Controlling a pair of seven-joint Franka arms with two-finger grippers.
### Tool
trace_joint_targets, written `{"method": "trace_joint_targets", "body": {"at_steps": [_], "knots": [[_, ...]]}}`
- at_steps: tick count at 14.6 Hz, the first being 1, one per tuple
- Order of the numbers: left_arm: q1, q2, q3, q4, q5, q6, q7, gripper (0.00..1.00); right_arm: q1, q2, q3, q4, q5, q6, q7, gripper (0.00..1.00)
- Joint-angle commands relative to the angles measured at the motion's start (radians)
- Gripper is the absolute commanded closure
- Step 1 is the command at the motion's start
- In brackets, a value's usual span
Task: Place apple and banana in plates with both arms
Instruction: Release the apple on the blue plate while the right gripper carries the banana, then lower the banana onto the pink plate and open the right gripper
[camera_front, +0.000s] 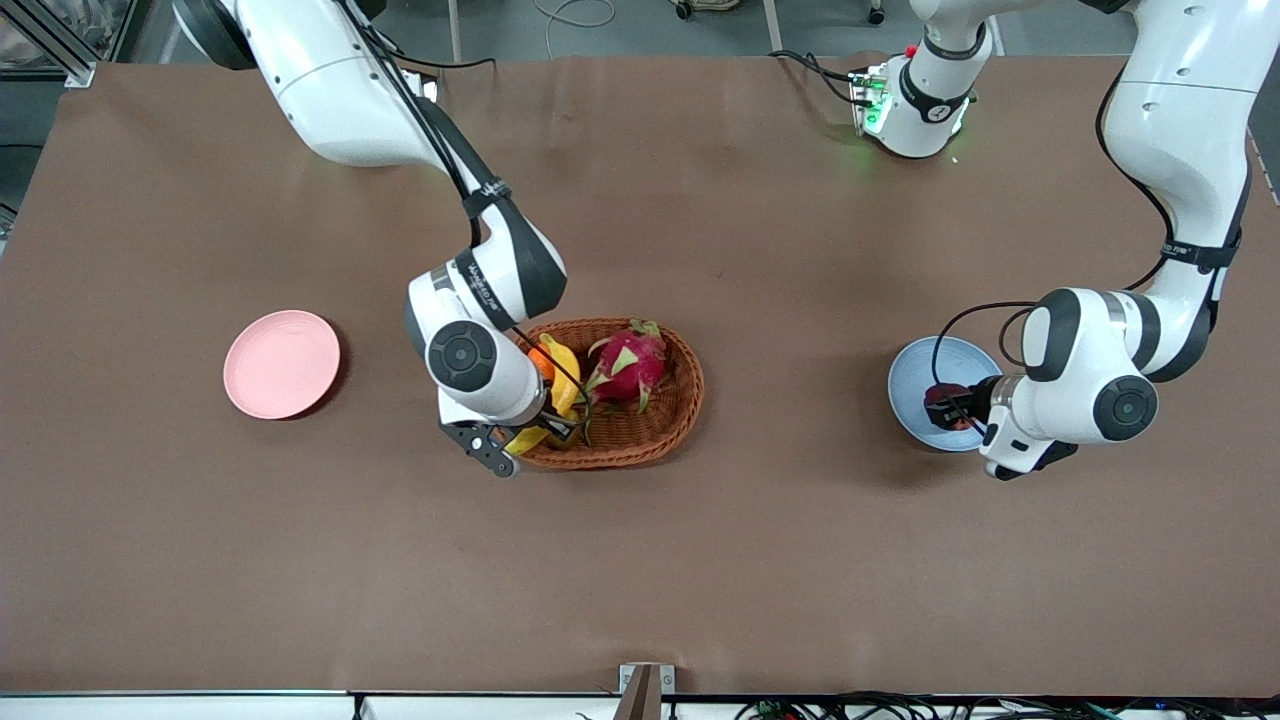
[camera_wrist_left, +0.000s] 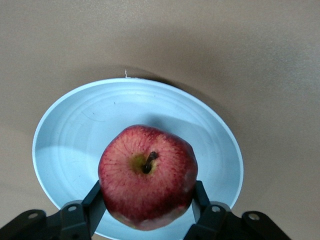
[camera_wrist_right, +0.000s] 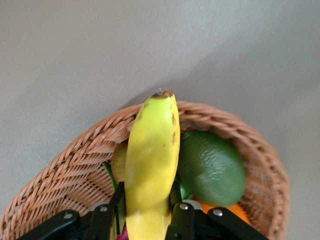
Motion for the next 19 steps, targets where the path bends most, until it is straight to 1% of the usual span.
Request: {"method": "trace_joint_targets", "body": {"at_steps": [1,2,3,4,5,7,9,10,11,12,13,15,16,18,19], "knots": [[0.001,-0.023,-0.005,-0.014,0.009,0.002,0.002,0.0,-0.091,-0.07,0.013,-0.006,0.008,-0.1,-0.145,0.75],[0.0,-0.035,-0.006,-0.013,0.009,-0.006,0.002,0.0,-0.115,-0.09,0.01,-0.006,0.005,-0.132,-0.217,0.75],[0.0,-0.067,-0.011,-0.013,0.009,-0.018,0.004,0.0,-0.146,-0.103,0.003,-0.009,-0.001,-0.187,-0.309,0.75],[-0.002,-0.107,-0.016,-0.008,0.008,-0.036,0.002,0.0,-0.202,-0.109,0.003,-0.017,-0.006,-0.251,-0.393,0.75],[-0.006,-0.145,-0.029,-0.002,0.008,-0.05,0.001,0.0,-0.251,-0.121,0.002,-0.026,-0.01,-0.273,-0.467,0.75],[-0.005,-0.228,-0.051,0.028,0.009,-0.078,-0.001,0.0,-0.344,-0.172,-0.001,-0.098,-0.051,-0.289,-0.675,0.75],[-0.007,-0.294,-0.053,0.088,0.011,-0.151,0.01,0.0,-0.425,-0.23,0.0,-0.196,-0.104,-0.278,-0.817,0.75],[-0.007,-0.329,-0.054,0.11,0.01,-0.191,0.031,0.0,-0.462,-0.265,-0.001,-0.265,-0.117,-0.245,-0.886,0.75],[-0.007,-0.37,-0.054,0.127,0.009,-0.22,0.06,0.0,-0.5,-0.317,-0.001,-0.375,-0.131,-0.161,-0.966,0.75],[-0.002,-0.419,-0.054,0.14,0.009,-0.242,0.101,0.0,-0.529,-0.363,-0.001,-0.462,-0.141,-0.082,-1.027,0.75],[0.0,-0.456,-0.053,0.151,0.009,-0.256,0.144,0.0,-0.552,-0.391,-0.001,-0.513,-0.142,-0.047,-1.06,0.75],[0.001,-0.528,-0.049,0.16,0.0,-0.328,0.23,0.0,-0.606,-0.414,0.0,-0.572,-0.144,-0.019,-1.115,0.75],[0.001,-0.556,-0.049,0.17,-0.001,-0.365,0.244,0.0,-0.615,-0.428,0.0,-0.612,-0.144,0.022,-1.149,0.75],[-0.002,-0.582,-0.056,0.199,-0.003,-0.443,0.247,0.0,-0.62,-0.468,-0.001,-0.731,-0.144,0.136,-1.164,0.75],[-0.022,-0.596,-0.046,0.211,-0.004,-0.471,0.249,0.0,-0.62,-0.477,-0.001,-0.773,-0.144,0.186,-1.164,0.75]]}}
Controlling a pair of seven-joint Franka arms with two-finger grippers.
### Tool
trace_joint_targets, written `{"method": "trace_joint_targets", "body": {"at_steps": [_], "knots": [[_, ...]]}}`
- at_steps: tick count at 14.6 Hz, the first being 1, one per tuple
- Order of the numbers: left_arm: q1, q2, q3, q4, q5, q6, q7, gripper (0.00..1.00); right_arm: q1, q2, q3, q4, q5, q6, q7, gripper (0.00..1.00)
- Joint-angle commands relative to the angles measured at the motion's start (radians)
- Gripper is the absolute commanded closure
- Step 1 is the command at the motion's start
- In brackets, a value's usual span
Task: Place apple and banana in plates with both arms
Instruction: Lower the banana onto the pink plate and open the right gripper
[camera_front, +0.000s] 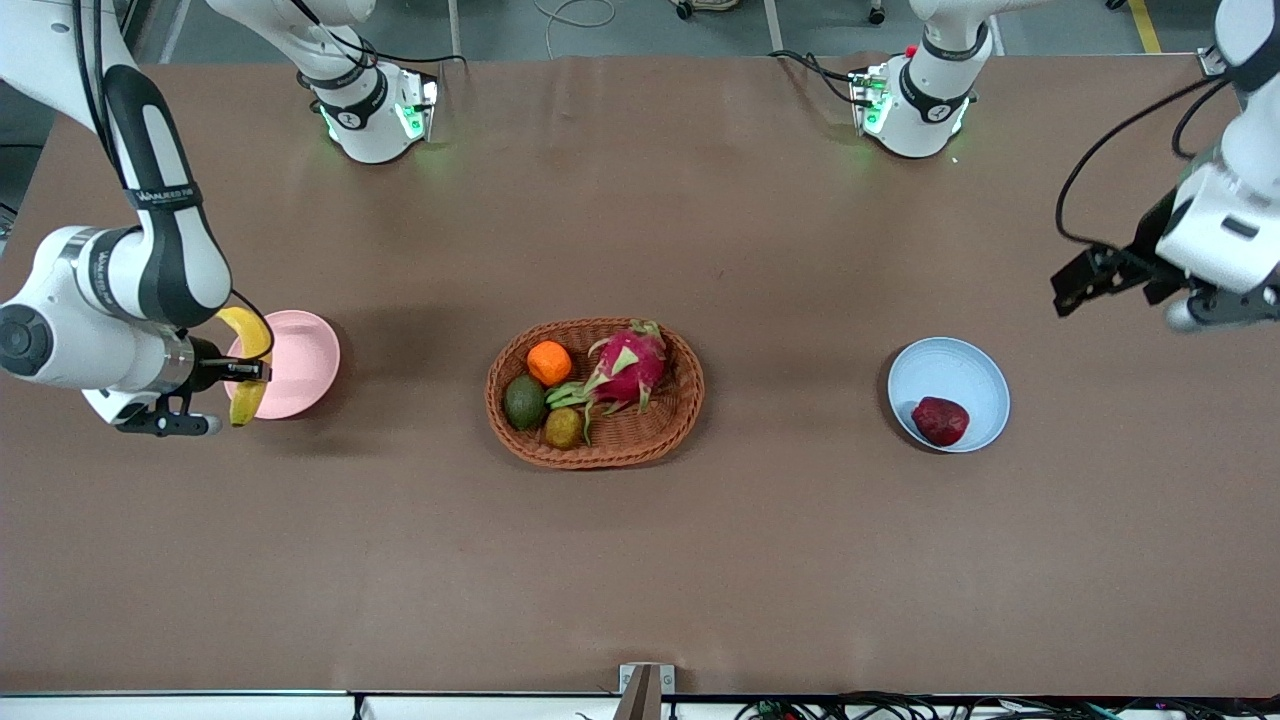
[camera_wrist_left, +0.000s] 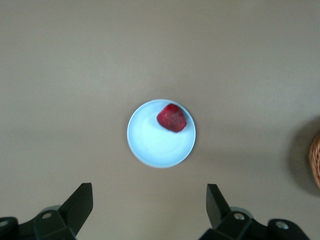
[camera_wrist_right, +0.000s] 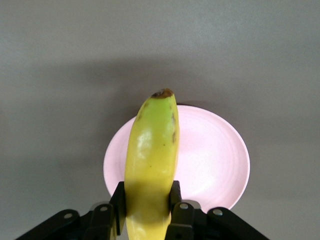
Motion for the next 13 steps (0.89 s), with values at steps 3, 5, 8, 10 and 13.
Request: {"method": "trace_joint_targets", "body": {"at_steps": [3,5,8,10,13], "knots": [[-0.232,-0.051,0.179,0.022,-0.013,-0.12,0.017,0.0,-0.022,-0.069,0.022,-0.192,-0.022,0.214,-0.006,0.74],[-0.274,-0.066,0.219,0.019,-0.041,-0.153,0.017,0.0,-0.025,-0.064,0.022,-0.213,-0.022,0.239,-0.006,0.73],[-0.265,-0.083,0.213,0.009,-0.051,-0.162,0.019,0.0,-0.037,-0.031,0.022,-0.218,-0.022,0.259,-0.006,0.62],[-0.266,-0.097,0.215,-0.003,-0.051,-0.162,0.019,0.0,-0.037,-0.033,0.022,-0.209,-0.022,0.243,-0.004,0.0],[-0.263,-0.097,0.219,-0.003,-0.051,-0.163,0.086,0.0,-0.036,-0.095,0.022,-0.116,-0.021,0.114,0.004,0.0]]}}
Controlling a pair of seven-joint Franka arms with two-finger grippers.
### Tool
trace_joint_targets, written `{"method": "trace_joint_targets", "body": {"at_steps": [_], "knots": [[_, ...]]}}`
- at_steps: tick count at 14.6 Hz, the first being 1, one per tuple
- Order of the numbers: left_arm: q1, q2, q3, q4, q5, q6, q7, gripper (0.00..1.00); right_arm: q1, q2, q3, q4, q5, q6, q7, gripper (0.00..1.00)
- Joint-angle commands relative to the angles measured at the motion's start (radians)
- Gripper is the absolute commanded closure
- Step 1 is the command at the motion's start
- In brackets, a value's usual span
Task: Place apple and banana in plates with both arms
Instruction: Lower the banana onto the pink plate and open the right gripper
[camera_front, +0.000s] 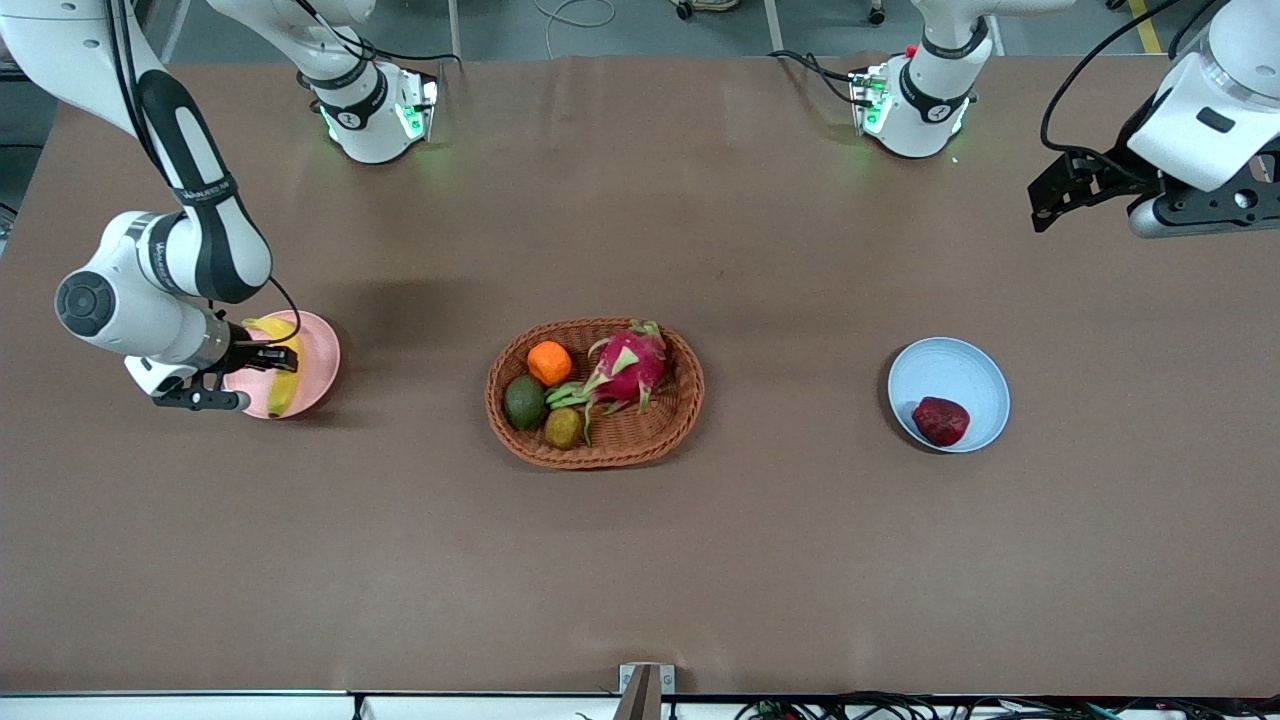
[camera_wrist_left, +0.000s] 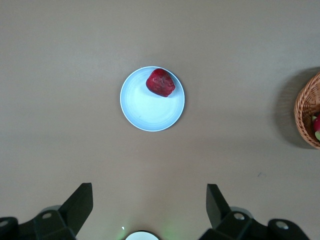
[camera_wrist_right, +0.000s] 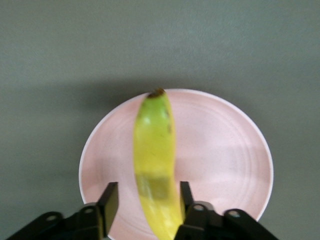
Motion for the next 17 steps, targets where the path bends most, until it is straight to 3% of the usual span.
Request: {"method": "trace_joint_targets", "body": {"at_steps": [1,4,7,9,13,16,17], "knots": [[0.006,-0.022,0.009,-0.016,-0.018,-0.009,0.066,0.0,-0.022,-0.081,0.019,0.136,-0.02,-0.197,0.006,0.0],[0.006,-0.022,0.009,-0.016,-0.019,-0.011,0.066,0.0,-0.019,-0.085,0.019,0.445,-0.009,-0.511,0.007,0.0],[0.004,-0.022,0.009,-0.015,-0.019,-0.011,0.065,0.0,-0.017,-0.086,0.027,0.654,-0.005,-0.664,0.013,0.0],[0.006,-0.022,0.009,-0.013,-0.021,-0.011,0.065,0.0,-0.017,-0.086,0.027,0.731,-0.005,-0.737,0.013,0.0],[0.015,-0.028,0.009,-0.012,-0.021,-0.037,0.068,0.0,-0.02,-0.082,0.021,0.823,-0.012,-0.739,0.003,0.0],[0.015,-0.04,0.012,-0.015,-0.044,-0.048,0.066,0.0,0.02,-0.101,0.007,0.822,-0.012,-0.739,0.01,0.0],[0.015,-0.045,0.012,-0.015,-0.044,-0.049,0.066,0.0,0.056,-0.106,-0.036,0.822,-0.011,-0.738,0.01,0.0]]}}
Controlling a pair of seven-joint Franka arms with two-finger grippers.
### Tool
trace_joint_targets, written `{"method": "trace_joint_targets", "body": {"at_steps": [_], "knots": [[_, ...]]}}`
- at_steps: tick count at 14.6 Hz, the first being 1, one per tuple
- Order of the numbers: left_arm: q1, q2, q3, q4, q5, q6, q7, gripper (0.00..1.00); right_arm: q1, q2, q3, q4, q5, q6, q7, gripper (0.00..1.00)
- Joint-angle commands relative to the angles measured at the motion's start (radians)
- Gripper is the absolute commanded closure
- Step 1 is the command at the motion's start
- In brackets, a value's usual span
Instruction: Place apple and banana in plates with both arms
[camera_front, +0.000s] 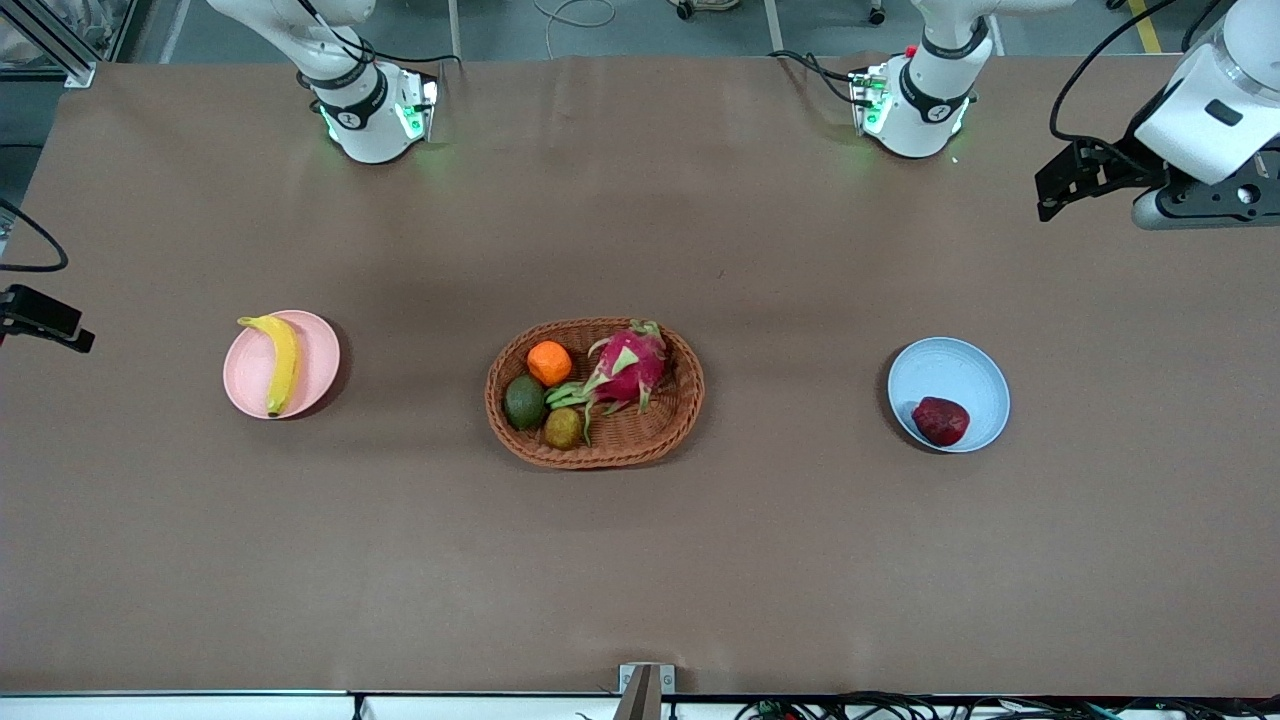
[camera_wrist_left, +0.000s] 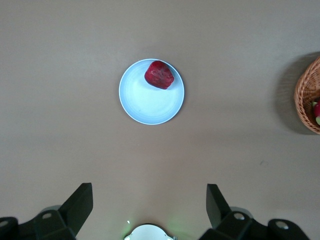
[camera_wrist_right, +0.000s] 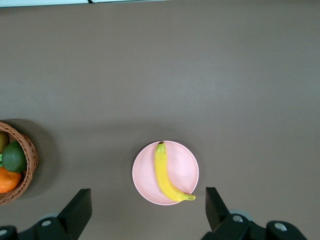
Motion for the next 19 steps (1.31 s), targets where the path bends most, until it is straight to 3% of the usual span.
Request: {"method": "trace_joint_targets", "body": {"at_steps": [1,5,8,10,19], "knots": [[0.01,-0.032,0.004,-0.011,-0.021,-0.02,0.021,0.0,0.089,-0.006,-0.082,0.014,-0.011,-0.008,0.007,0.0],[0.013,-0.032,0.005,-0.014,-0.021,-0.021,0.022,0.0,0.086,-0.046,-0.096,-0.009,-0.008,-0.019,0.006,0.0],[0.033,-0.03,0.004,-0.015,-0.021,-0.023,0.03,0.0,0.089,-0.194,-0.094,-0.241,-0.008,0.094,0.027,0.0],[0.042,-0.032,0.004,-0.015,-0.021,-0.023,0.05,0.0,0.092,-0.268,-0.093,-0.337,-0.008,0.106,0.102,0.0],[0.047,-0.02,0.005,-0.003,-0.015,-0.023,0.045,0.0,0.099,-0.322,-0.088,-0.4,-0.019,0.119,0.064,0.0]]}}
